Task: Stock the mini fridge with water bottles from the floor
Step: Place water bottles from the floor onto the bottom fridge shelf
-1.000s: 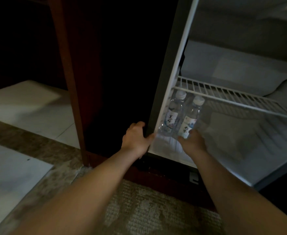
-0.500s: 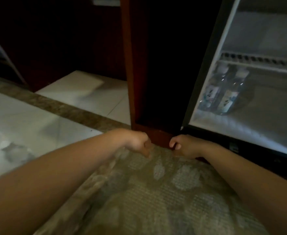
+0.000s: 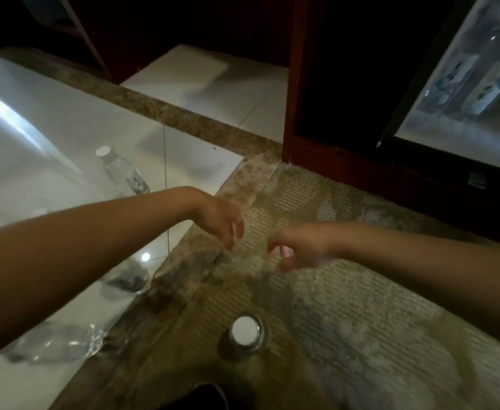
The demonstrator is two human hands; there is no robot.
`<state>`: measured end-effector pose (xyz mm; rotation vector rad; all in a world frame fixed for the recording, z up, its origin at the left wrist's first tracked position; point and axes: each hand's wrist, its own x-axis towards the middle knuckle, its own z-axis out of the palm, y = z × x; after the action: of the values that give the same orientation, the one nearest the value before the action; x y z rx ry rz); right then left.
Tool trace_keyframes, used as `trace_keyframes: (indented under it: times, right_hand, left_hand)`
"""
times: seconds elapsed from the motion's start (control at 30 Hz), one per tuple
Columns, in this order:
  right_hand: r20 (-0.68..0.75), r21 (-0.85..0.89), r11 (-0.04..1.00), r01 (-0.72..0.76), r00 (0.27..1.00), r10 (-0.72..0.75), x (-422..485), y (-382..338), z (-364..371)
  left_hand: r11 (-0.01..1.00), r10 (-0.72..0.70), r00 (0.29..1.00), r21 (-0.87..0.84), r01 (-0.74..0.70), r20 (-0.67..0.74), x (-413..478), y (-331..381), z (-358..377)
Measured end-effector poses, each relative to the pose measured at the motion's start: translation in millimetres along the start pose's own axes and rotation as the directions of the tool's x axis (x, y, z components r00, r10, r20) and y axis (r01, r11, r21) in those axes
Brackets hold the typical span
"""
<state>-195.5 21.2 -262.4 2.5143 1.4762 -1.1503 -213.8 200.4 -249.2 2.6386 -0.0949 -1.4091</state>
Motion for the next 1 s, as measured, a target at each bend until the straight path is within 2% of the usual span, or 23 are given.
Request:
trace_keyframes:
  times: [0.13, 0.33, 0.43, 0.53, 0.6, 0.7, 0.77, 0.9, 1.0]
  right_hand:
    - [0.034, 0.016, 0.990, 0.142, 0.989, -0.143, -3.5, -26.5, 8.2]
    - [0.106, 0.074, 0.936, 0.344, 0.931, -0.350, -10.0, -44.7, 15.9]
    - [0.078, -0.035, 0.883, 0.468, 0.882, -0.464, -10.2, -54.2, 25.9]
    - [0.065, -0.254, 0.824, 0.507, 0.859, -0.509, -11.5, -62.3, 38.1]
    - [0.061, -0.294, 0.800, 0.522, 0.846, -0.529, -13.2, -62.0, 41.5]
    - [-0.005, -0.272, 0.836, 0.476, 0.868, -0.496, -12.9, -51.4, 39.7]
    - [-0.057, -0.251, 0.883, 0.396, 0.905, -0.422, -10.2, -40.3, 35.7]
    - [-0.139, -0.118, 0.957, 0.263, 0.950, -0.278, -9.4, -12.1, 31.7]
    - [-0.226, -0.022, 0.984, 0.177, 0.958, -0.177, -12.2, 8.9, 30.2]
  left_hand:
    - [0.999, 0.016, 0.983, 0.045, -0.025, 0.181, -1.0, 8.1, 24.4]
    - [0.987, 0.077, 0.907, 0.096, -0.127, 0.413, -0.7, 10.3, 61.5]
    - [0.982, 0.118, 0.882, 0.079, -0.172, 0.457, 1.8, 8.3, 80.0]
    - [0.979, 0.156, 0.862, 0.042, -0.200, 0.483, 7.1, 9.6, 90.7]
    - [0.981, 0.161, 0.852, 0.014, -0.194, 0.499, 7.6, 11.6, 91.6]
    - [0.989, 0.119, 0.863, 0.019, -0.147, 0.491, 11.8, 13.0, 85.9]
    - [0.986, 0.156, 0.882, -0.022, -0.163, 0.444, 12.1, 15.2, 81.2]
    - [0.906, 0.356, 0.879, -0.346, -0.243, 0.316, 16.7, 23.1, 81.2]
    - [0.821, 0.412, 0.890, -0.503, -0.270, 0.195, 23.9, 28.9, 75.3]
